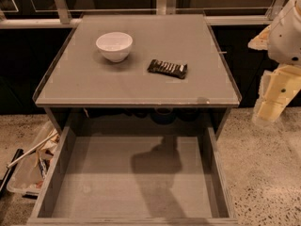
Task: Place rxbar chocolate into top drawer
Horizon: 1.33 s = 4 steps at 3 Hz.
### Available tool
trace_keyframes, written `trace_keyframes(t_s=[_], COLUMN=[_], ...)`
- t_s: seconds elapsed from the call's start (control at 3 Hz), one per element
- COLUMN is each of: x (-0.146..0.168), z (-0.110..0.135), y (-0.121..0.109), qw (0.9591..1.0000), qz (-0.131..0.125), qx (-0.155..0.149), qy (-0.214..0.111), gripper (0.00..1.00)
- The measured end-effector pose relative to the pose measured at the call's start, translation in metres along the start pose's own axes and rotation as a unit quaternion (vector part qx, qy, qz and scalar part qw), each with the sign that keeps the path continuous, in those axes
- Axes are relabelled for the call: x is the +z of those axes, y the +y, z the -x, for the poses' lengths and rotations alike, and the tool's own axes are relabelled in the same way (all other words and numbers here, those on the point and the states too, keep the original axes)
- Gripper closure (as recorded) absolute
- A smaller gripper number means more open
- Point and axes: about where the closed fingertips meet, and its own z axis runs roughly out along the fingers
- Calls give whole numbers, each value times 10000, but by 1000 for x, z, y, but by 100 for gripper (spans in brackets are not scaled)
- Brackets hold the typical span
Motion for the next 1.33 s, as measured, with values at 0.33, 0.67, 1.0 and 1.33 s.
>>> trace_keyframes(t_s=[0.33, 0.67, 1.0, 1.33], x=[-4, 4, 18, 27], z=[2, 32, 75, 112], y=[-4, -12, -21, -43], qw=[10000, 9994, 9957, 9886], qz=[-32, -107, -178, -238], qx=[-6, -318, -829, -1191], qy=[-25, -20, -362, -885], gripper=[0, 0, 0, 0])
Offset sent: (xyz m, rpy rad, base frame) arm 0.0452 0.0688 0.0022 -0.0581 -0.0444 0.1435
